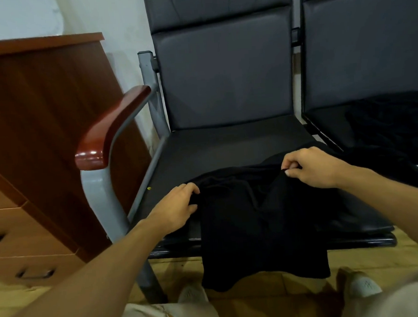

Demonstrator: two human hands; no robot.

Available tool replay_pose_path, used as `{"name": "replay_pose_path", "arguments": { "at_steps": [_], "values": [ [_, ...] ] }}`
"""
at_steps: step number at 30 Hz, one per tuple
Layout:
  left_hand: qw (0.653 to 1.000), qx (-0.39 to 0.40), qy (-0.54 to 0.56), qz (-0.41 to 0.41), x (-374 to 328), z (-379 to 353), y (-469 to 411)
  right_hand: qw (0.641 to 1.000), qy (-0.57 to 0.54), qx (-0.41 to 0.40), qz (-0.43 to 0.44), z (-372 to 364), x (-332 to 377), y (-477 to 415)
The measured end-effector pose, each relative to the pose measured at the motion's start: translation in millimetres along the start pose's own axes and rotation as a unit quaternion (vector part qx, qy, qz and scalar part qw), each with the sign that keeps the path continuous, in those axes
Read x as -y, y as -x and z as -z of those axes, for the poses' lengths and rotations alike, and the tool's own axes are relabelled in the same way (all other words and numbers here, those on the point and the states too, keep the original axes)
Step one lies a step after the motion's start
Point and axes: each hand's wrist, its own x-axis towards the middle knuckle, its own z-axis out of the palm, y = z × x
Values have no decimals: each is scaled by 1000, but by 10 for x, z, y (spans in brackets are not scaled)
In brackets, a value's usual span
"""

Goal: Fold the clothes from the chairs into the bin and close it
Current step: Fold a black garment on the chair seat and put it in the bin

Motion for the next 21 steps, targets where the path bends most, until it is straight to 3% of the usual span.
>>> {"name": "replay_pose_path", "arguments": {
  "at_steps": [5, 11, 15, 18, 21],
  "values": [
    [999, 10, 16, 38, -65, 35, -76, 991, -17, -69, -117, 25, -131, -35],
    [999, -32, 13, 32, -99, 68, -9, 928, -204, -213, -229, 44, -122, 24],
    [996, -29, 85, 17, -86, 113, 95, 890, -278, -242, -270, 69, -162, 114],
    [986, -19, 162, 20, -53, 139, 152, 890, -271, -244, -274, 72, -185, 179],
    [952, -44, 292, 81, -75, 178, 160, 897, -256, -240, -269, 67, -196, 203]
  ]
}}
